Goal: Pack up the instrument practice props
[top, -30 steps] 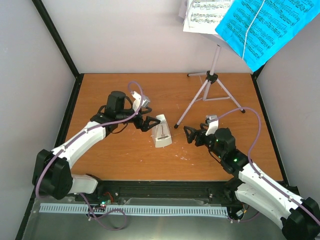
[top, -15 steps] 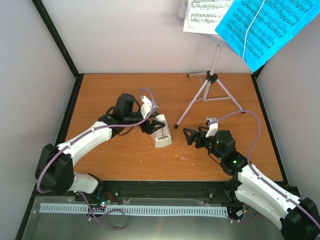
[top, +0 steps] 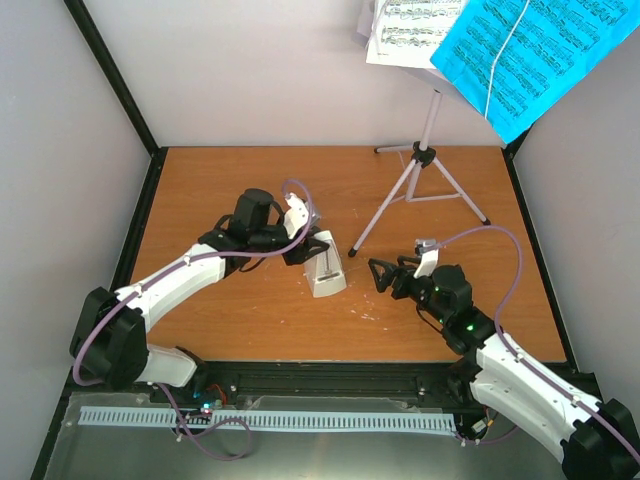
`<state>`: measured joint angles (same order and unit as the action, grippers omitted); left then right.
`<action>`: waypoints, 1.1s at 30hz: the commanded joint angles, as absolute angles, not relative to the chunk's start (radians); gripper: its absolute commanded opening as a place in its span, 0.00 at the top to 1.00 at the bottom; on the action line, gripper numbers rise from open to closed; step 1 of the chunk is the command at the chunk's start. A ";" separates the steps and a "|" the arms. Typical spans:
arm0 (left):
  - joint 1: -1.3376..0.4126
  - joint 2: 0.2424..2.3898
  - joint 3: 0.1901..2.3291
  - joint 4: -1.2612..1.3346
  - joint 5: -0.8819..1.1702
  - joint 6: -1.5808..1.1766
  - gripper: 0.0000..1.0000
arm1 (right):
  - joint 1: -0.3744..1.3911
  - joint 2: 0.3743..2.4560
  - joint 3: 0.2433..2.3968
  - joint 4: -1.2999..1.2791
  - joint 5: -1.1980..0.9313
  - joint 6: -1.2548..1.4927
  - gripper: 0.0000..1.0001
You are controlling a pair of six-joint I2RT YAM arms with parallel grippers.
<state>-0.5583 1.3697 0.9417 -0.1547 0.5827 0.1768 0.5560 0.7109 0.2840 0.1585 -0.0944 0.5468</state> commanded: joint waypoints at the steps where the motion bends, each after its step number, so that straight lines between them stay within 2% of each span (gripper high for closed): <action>1: -0.578 1.358 0.962 -0.153 0.588 0.207 0.52 | 0.545 0.681 0.269 0.169 -0.090 0.567 0.00; 10: -0.580 1.350 0.960 -0.153 0.585 0.208 0.56 | 0.545 0.662 0.264 0.155 -0.081 0.572 0.00; 22: -0.581 1.349 0.953 -0.147 0.630 0.150 0.30 | 0.543 0.637 0.262 0.145 -0.101 0.531 0.00; 33: -0.581 1.376 0.961 -0.145 0.635 0.140 0.37 | 0.544 0.631 0.229 0.171 -0.097 0.537 0.00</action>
<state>-0.5697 1.3693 0.9417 -0.1539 0.6025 0.1478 0.5510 0.6403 0.2451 0.1535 -0.0914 0.5430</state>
